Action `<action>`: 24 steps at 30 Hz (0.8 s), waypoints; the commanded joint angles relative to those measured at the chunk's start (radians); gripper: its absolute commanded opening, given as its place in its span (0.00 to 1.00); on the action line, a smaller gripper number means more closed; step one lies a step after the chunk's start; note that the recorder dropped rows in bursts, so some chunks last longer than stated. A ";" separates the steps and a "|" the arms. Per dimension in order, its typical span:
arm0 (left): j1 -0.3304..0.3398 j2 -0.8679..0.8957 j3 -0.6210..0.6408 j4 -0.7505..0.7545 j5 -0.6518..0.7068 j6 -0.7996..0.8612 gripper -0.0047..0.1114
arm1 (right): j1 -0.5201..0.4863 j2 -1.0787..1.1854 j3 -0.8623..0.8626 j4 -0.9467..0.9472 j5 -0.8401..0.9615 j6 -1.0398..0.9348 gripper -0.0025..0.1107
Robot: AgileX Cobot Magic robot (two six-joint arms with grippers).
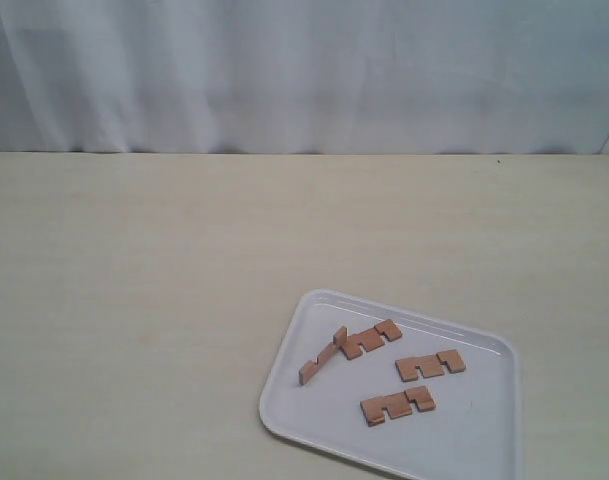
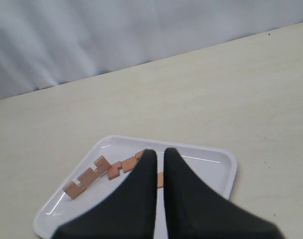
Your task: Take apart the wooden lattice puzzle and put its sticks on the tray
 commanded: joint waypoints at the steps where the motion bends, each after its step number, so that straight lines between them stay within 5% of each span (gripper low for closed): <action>1: 0.001 -0.280 0.109 -0.027 -0.095 -0.003 0.04 | 0.003 -0.005 0.001 0.001 -0.003 -0.006 0.06; 8: 0.001 -0.629 0.220 -0.027 -0.170 0.001 0.04 | 0.003 -0.005 0.001 0.001 -0.003 -0.006 0.06; 14: -0.001 -0.629 0.219 -0.060 -0.198 0.002 0.04 | 0.003 -0.005 0.001 0.001 0.001 -0.006 0.06; 20: -0.001 -0.629 0.221 -0.238 -0.079 0.000 0.04 | 0.003 -0.005 0.001 0.001 0.001 -0.006 0.06; 24: -0.001 -0.629 0.326 -0.216 -0.083 0.014 0.04 | 0.003 -0.005 0.001 0.001 0.001 -0.006 0.06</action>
